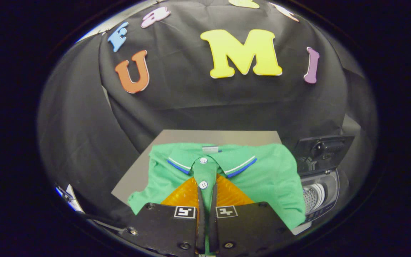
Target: Put the clothes into the washing machine and then close the washing machine lid.
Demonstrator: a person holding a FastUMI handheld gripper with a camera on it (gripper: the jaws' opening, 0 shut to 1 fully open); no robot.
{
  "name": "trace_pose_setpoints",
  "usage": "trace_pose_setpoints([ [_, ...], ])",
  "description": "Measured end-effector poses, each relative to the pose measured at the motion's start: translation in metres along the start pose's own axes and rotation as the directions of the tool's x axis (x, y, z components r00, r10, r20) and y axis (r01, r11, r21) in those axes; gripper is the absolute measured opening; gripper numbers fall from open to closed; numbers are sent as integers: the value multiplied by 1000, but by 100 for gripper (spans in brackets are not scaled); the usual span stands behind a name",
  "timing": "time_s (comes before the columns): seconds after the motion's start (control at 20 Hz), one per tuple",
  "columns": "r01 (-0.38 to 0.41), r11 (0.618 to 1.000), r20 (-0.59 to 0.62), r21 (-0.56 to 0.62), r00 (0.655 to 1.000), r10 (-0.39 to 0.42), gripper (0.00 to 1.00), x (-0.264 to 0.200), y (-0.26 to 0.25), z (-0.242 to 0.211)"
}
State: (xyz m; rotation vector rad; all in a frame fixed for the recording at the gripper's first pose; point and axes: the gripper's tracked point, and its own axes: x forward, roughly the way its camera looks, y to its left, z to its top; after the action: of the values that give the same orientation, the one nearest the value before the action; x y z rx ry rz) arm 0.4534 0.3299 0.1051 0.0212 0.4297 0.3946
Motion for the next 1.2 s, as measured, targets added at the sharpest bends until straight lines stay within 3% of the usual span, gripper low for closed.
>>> trace_pose_setpoints([
  [0.35, -70, 998, 143, 9, 987, 68, 8, -106, -11, 32],
  [0.6, -38, 999, 237, 18, 971, 33, 8, -179, -47, 58],
  [0.95, 47, 998, 333, 35, 941, -56, 8, -251, -146, 95],
  [1.2, 96, 994, 363, 47, 925, -107, 8, -259, -235, 116],
])
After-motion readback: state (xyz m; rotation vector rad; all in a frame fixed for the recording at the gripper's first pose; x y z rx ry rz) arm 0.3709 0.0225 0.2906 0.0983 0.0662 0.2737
